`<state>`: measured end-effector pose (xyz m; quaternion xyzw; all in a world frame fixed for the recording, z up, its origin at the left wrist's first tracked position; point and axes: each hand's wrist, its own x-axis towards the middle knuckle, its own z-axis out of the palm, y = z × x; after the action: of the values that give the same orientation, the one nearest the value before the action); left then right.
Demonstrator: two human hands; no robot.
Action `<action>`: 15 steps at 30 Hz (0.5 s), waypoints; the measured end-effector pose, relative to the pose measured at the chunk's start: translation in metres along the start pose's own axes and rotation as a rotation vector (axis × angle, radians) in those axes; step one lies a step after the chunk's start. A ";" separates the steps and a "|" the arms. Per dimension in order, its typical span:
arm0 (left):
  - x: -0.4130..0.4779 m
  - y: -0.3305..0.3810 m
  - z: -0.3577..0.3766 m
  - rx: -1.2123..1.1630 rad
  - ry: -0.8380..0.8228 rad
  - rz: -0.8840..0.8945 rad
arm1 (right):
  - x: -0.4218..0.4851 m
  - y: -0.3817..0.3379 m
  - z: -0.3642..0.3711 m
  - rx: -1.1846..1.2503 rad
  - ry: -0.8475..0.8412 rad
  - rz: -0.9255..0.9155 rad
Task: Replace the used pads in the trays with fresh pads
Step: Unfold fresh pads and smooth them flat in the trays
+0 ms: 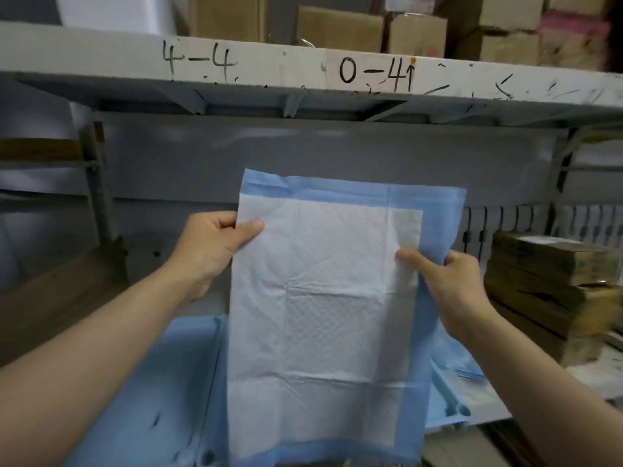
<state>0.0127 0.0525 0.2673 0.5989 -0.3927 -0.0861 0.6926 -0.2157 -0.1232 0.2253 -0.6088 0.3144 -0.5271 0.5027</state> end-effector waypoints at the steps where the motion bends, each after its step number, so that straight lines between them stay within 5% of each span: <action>1: -0.002 0.001 0.001 -0.012 0.003 0.025 | -0.001 -0.008 -0.003 -0.024 0.023 -0.048; 9: 0.012 0.008 0.019 -0.062 0.057 0.198 | 0.009 -0.050 -0.031 -0.148 0.142 -0.330; 15: 0.044 -0.017 0.051 -0.079 0.023 0.188 | 0.056 -0.036 -0.039 -0.280 0.153 -0.379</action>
<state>0.0151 -0.0170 0.2701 0.5327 -0.4356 -0.0292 0.7250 -0.2440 -0.1747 0.2751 -0.6789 0.3017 -0.6078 0.2803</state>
